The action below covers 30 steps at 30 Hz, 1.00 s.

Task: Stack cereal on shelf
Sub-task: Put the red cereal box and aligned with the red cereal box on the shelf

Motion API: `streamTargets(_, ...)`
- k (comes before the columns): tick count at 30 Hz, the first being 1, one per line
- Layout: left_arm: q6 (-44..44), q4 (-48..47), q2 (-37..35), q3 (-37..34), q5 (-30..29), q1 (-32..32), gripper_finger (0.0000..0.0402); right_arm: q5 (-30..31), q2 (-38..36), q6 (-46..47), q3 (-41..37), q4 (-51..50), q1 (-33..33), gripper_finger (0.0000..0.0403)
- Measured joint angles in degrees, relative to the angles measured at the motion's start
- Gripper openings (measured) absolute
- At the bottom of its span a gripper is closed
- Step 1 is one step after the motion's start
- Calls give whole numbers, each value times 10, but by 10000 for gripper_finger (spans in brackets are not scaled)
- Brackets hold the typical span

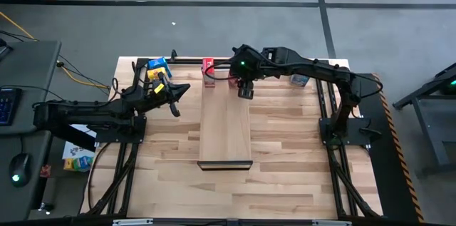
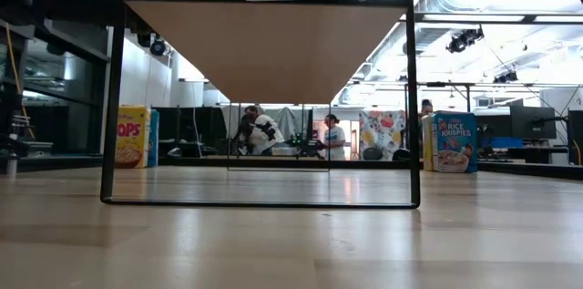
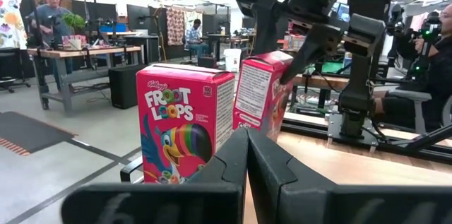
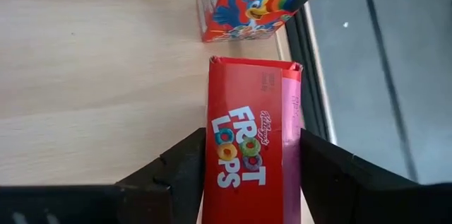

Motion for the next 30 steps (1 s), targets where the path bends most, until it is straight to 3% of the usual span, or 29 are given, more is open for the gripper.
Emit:
streamTargets(10, 0, -4, 0, 0, 0, 0, 0, 2, -6, -21, 14, -11, 0, 193)
streamTargets(21, 0, -5, 0, 0, 0, 0, 0, -50, -6, -7, 20, -9, -4, 193)
streamTargets(30, 0, -6, 0, 0, 0, 0, 0, -55, -5, -5, 19, 0, -8, 193)
